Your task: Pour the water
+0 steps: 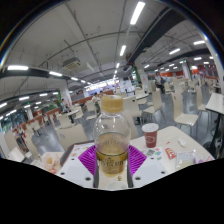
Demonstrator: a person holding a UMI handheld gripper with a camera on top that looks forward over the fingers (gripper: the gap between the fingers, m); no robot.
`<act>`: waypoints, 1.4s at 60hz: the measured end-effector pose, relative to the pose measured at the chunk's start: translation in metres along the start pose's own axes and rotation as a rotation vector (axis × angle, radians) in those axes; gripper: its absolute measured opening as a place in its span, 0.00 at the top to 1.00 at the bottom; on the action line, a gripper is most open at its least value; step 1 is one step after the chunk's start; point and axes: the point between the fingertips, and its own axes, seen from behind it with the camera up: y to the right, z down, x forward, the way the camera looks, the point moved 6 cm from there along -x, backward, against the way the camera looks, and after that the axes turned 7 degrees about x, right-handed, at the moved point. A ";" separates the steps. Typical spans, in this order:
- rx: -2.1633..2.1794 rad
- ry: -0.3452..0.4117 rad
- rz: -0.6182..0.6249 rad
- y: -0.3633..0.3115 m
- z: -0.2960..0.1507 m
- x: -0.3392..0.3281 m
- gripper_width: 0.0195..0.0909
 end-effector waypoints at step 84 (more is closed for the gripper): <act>-0.142 -0.418 0.349 0.015 0.108 -0.170 0.08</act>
